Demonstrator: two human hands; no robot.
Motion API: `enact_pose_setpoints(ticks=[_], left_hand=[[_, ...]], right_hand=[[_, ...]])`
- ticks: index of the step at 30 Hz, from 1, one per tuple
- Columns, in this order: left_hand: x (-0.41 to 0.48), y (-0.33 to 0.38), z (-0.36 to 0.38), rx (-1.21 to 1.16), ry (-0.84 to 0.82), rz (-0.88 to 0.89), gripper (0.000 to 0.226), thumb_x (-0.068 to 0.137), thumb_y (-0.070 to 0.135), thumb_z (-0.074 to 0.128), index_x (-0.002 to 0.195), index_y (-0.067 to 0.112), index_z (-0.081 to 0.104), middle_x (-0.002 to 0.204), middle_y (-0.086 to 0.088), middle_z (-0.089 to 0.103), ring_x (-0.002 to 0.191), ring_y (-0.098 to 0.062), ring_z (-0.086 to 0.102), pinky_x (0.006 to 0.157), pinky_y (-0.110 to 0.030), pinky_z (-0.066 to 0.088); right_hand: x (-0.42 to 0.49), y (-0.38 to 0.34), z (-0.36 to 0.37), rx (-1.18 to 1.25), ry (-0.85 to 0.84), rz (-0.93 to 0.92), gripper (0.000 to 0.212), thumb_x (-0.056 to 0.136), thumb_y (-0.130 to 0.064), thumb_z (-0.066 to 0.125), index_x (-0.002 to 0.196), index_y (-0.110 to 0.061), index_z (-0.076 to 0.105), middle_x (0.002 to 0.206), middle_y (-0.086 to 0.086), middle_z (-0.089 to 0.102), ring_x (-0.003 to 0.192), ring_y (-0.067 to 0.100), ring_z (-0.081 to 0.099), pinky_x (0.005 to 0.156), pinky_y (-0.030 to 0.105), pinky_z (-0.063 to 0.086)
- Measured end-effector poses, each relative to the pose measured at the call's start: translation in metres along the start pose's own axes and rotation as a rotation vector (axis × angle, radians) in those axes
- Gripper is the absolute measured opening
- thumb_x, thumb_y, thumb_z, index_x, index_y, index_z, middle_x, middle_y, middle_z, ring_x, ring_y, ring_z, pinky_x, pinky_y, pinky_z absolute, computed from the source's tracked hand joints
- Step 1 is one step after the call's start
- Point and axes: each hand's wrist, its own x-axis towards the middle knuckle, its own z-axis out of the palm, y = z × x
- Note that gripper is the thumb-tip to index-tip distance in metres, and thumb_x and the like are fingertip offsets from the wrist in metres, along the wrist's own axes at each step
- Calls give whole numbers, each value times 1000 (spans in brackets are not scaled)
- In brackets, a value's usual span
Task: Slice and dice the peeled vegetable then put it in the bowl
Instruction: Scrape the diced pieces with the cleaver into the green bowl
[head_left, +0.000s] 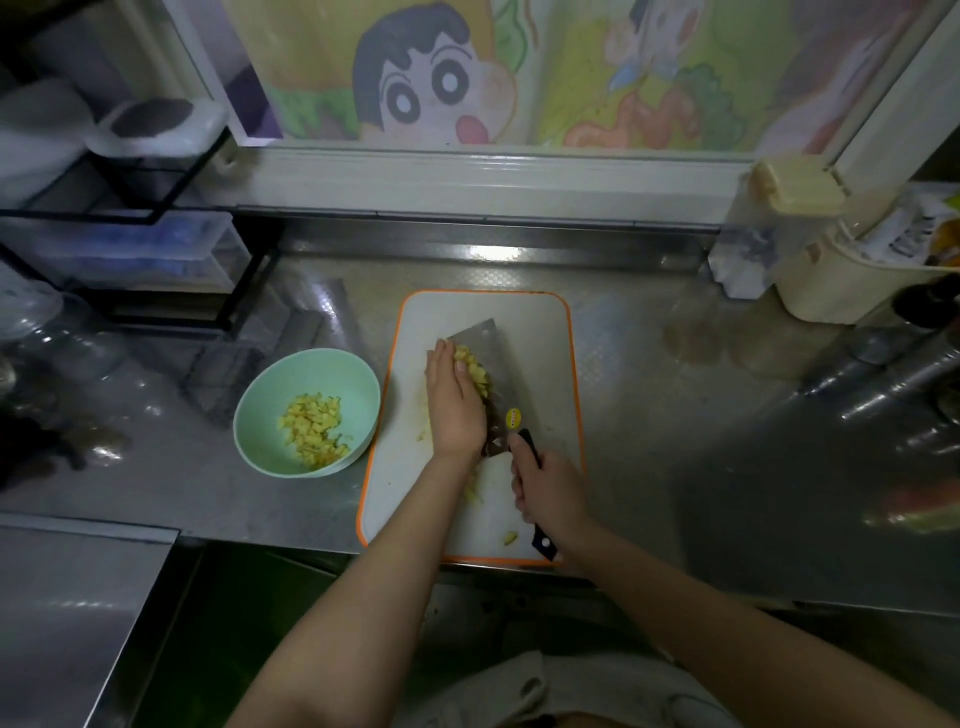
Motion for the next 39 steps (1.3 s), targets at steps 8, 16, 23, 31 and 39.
enact_pose_setpoints(ticks=[8,16,23,31,39], left_hand=[[26,-3,-57,2,213,31,37,100,7,32,134,-5,41,141,-20,40,134,-29,34,111,-27,20],[42,-36,-104,27,331,-74,38,100,8,30,136,-5,37,143,-20,37,135,-29,31,109,-23,17],[44,-64,-127,66,275,-184,41,102,15,26,138,-2,35,144,-18,36,134,-28,32,110,-27,20],[42,-66,-145,282,293,-94,37,99,13,33,131,-4,42,138,-22,42,131,-33,36,107,-32,24],[30,-60,-128,550,-229,175,65,91,40,10,148,8,6,156,-7,-3,138,-7,-15,114,-25,-12]], right_hand=[[7,-27,51,-55,-91,-84,45,98,-34,47,57,-15,45,47,0,43,32,6,39,39,19,31],[15,-34,107,-88,-206,-82,46,98,-33,45,57,-14,40,45,1,37,32,10,33,37,18,24],[28,-30,128,-250,-217,-138,49,96,-40,47,54,-16,43,48,3,42,44,19,38,53,32,30],[39,-35,125,-386,-207,-257,45,95,-39,49,57,-18,40,54,6,44,50,21,42,56,34,33],[37,-41,122,-325,-222,-215,45,98,-36,45,57,-15,43,51,3,45,43,16,40,50,30,32]])
